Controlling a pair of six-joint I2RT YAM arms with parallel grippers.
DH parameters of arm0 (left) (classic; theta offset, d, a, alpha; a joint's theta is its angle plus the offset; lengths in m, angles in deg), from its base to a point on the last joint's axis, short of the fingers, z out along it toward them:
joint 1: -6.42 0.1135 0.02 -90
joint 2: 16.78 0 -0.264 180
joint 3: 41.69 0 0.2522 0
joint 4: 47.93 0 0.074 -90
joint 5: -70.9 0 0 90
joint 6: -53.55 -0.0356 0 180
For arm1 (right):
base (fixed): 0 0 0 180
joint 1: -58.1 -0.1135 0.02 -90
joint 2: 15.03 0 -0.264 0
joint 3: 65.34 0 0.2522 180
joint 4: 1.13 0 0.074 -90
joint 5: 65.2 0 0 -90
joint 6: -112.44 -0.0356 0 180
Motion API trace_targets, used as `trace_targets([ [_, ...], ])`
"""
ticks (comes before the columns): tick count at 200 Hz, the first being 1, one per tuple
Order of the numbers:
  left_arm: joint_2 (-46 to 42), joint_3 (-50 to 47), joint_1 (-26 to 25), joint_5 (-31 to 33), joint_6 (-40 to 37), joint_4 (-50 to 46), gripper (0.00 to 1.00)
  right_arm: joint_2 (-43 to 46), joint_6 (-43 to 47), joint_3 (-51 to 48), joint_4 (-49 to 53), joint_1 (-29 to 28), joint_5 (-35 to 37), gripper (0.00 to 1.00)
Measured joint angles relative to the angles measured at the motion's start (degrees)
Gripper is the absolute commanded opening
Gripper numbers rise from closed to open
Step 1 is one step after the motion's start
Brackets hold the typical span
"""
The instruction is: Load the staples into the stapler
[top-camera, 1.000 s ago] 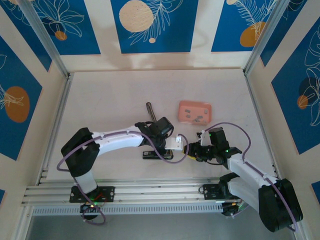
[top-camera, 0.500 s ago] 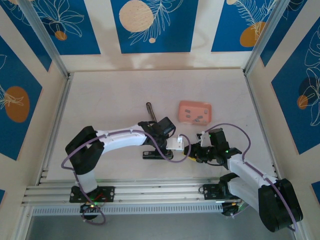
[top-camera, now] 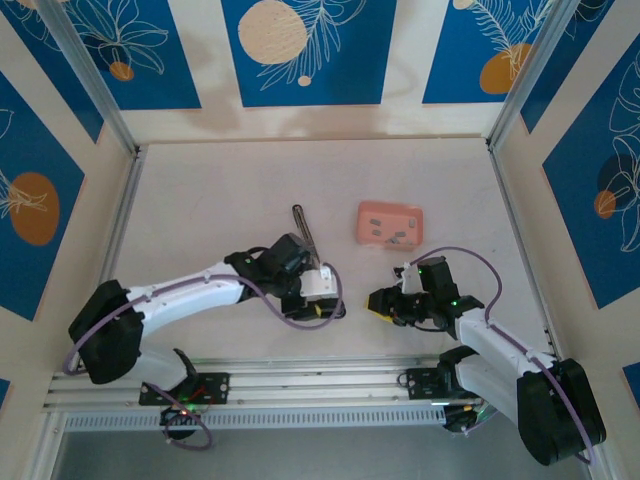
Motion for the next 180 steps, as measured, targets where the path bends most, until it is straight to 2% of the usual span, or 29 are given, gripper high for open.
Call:
trace_targets([
  [39,0.0,-3.8,1.4,0.9,-1.1,0.3,0.72,0.0,0.0,0.0,0.0,0.0,0.0,0.46],
  [88,6.3,-3.0,1.4,0.8,-1.7,2.3,0.65,0.0,0.0,0.0,0.0,0.0,0.0,0.46],
  [147,11.7,0.6,1.4,-1.2,-3.2,2.5,0.36,0.0,0.0,0.0,0.0,0.0,0.0,0.46],
  [180,11.7,0.7,1.4,-3.1,-3.7,1.8,0.25,0.0,0.0,0.0,0.0,0.0,0.0,0.47],
])
